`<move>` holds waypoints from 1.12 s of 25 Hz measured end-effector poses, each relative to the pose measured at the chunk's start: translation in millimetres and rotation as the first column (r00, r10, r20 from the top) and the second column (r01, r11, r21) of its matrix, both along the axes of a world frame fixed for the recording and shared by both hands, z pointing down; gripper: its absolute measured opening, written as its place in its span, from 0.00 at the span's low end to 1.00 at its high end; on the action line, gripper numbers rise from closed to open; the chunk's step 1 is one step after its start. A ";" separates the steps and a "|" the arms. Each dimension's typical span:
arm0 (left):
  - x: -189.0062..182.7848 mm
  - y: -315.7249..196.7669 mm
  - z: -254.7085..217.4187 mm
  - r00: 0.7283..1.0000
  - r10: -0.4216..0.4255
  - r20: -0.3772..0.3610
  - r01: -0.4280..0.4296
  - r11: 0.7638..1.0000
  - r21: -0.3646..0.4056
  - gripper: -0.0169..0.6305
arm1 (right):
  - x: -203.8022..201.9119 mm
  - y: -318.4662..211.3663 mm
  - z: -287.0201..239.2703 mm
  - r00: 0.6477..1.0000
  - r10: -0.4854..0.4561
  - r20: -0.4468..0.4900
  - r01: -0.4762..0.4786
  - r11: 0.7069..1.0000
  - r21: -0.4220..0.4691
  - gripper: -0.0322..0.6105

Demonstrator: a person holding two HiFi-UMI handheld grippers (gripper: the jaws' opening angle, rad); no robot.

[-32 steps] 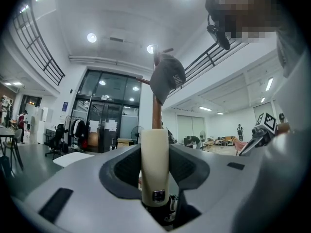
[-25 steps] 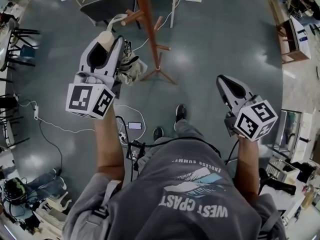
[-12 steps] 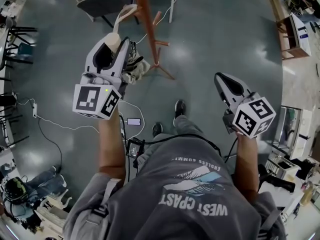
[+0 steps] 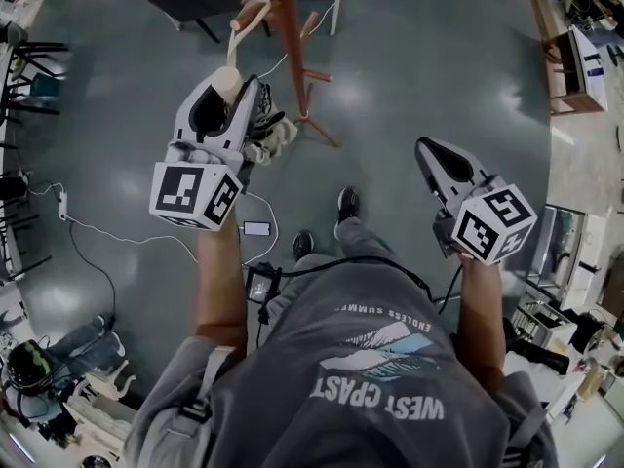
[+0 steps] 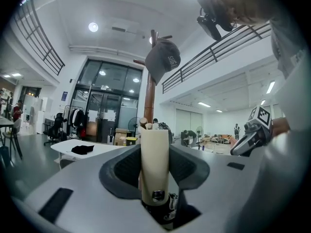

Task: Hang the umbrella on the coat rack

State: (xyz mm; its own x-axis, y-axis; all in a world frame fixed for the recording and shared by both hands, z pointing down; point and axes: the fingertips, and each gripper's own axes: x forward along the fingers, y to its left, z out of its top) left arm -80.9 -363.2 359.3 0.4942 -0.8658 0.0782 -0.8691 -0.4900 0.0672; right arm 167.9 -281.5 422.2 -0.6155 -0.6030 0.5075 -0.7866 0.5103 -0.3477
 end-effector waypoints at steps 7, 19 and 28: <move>5.6 -2.0 23.7 1.000 0.014 -0.010 -0.014 0.999 -0.044 0.28 | -2.1 2.5 8.7 1.000 -0.006 -0.007 0.006 1.000 -0.019 0.10; 13.1 -24.0 67.8 0.999 0.027 0.024 -0.023 0.989 -0.146 0.28 | 8.9 0.0 18.9 1.000 0.022 -0.007 -0.022 0.998 -0.053 0.10; 23.7 -36.8 99.5 0.998 0.049 0.040 -0.040 0.977 -0.207 0.28 | 15.8 0.6 23.8 0.999 0.047 -0.003 -0.047 0.997 -0.061 0.10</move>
